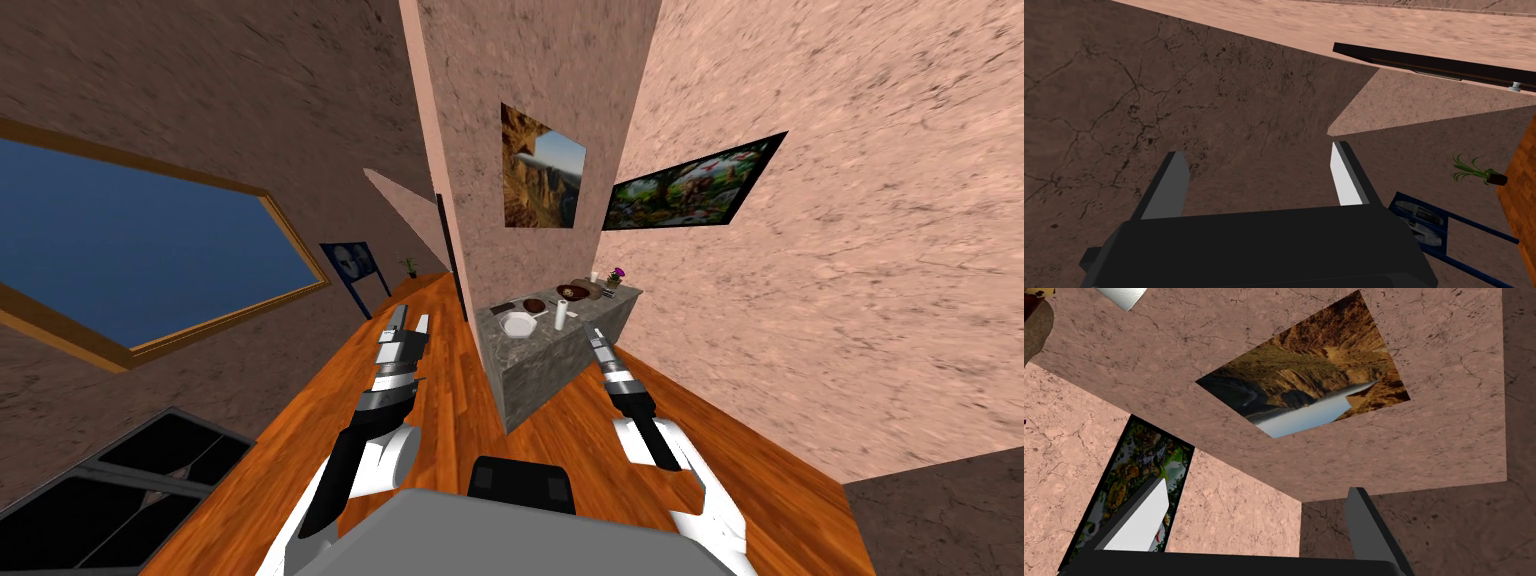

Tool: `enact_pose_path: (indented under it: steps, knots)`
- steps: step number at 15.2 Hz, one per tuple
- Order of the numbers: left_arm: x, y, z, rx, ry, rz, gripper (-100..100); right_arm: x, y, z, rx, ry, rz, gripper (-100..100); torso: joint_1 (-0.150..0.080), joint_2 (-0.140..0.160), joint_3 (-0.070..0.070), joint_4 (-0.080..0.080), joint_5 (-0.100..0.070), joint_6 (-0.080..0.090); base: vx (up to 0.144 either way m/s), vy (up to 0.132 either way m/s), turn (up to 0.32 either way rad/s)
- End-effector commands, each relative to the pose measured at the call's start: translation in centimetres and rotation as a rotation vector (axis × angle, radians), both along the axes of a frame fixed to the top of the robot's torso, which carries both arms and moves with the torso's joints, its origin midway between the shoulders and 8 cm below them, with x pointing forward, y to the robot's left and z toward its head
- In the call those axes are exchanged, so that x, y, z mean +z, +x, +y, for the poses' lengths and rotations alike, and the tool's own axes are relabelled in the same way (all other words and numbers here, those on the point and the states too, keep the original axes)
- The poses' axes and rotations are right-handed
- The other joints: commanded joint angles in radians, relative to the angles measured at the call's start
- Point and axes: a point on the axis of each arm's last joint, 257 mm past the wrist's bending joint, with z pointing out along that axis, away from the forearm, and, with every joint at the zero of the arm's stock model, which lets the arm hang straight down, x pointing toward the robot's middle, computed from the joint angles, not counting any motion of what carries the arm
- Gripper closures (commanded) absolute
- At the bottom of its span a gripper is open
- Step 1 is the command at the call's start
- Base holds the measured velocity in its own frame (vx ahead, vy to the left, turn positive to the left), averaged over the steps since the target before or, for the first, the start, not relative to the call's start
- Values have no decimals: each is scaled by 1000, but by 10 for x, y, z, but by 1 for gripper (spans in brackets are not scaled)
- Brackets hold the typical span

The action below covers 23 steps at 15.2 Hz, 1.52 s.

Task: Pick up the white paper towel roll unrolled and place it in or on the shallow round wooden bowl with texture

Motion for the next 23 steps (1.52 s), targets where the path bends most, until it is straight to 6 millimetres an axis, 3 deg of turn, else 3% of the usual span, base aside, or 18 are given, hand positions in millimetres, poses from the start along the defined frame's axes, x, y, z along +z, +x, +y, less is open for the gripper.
enact_pose_path:
  steps: [1, 9, 23]
  knots:
    - [0, 0, 0, 0, 0, 0, 0, -15, 8, -5, -26, -44, 25, -100, 0, 0, 0, 0, 0, 0, -17, 31, -4]
    - [0, 0, 0, 0, 0, 0, 0, -46, 34, -22, -110, -201, 81, -100, 0, -2, -1, 0, 0, 0, -5, 24, 3]
    - [0, 0, 0, 0, 0, 0, 0, -114, 84, -77, -299, -601, 223, -100, -1, -7, -4, -2, 0, 0, 37, 25, 35]
